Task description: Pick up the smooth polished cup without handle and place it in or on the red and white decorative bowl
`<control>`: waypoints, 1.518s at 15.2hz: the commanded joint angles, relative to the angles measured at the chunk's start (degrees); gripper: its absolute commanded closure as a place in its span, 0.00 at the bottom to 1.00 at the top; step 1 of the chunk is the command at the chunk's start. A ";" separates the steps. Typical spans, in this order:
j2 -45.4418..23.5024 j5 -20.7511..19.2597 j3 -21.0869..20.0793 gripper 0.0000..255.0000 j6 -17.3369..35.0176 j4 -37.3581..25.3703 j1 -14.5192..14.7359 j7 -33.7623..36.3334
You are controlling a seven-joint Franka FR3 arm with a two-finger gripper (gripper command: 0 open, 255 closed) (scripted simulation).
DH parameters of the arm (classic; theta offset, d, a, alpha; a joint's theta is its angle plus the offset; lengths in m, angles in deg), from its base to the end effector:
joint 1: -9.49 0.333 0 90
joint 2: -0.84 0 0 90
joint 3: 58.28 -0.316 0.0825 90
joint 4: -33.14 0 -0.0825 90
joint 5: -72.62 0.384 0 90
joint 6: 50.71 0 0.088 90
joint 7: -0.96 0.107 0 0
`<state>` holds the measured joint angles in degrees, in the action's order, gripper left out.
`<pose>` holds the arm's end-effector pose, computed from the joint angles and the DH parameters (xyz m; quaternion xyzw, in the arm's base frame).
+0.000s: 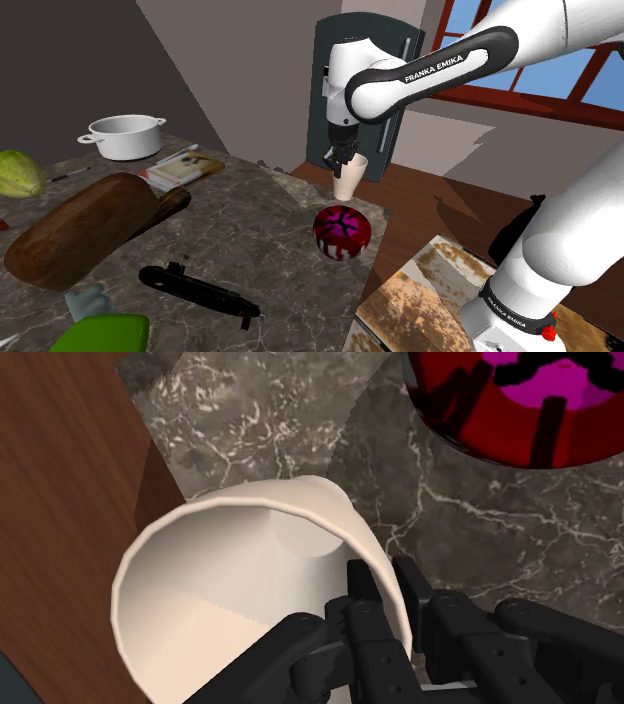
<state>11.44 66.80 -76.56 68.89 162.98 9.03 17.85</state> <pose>0.4652 0.1477 0.4326 0.9969 0.0306 0.0195 0.0703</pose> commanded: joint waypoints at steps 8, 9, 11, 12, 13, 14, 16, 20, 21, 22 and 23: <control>2.22 0.99 0.39 1.00 -6.98 -4.94 0.10 -1.44; 2.39 1.06 0.43 1.00 -7.74 -5.54 0.10 -1.58; 2.70 1.19 0.51 1.00 -9.27 -6.79 0.10 -1.84; 2.83 1.25 0.54 1.00 -10.03 -7.44 0.10 -1.96; 2.95 1.30 0.58 1.00 -10.80 -8.09 0.09 -2.08; 3.06 1.35 0.61 1.00 -11.56 -8.76 0.09 -2.20; 3.24 1.42 0.67 1.00 -13.08 -10.12 0.07 -2.43; 4.34 1.95 0.11 1.00 -15.62 -11.51 0.60 -1.75; 5.26 2.42 -0.53 1.00 -16.30 -11.22 1.16 -0.80; 6.12 2.90 -1.18 1.00 -16.99 -11.00 1.72 0.17; 6.93 3.37 -1.85 1.00 -17.71 -10.84 2.28 1.16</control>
<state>17.45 69.68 -77.74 51.87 151.81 10.73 17.98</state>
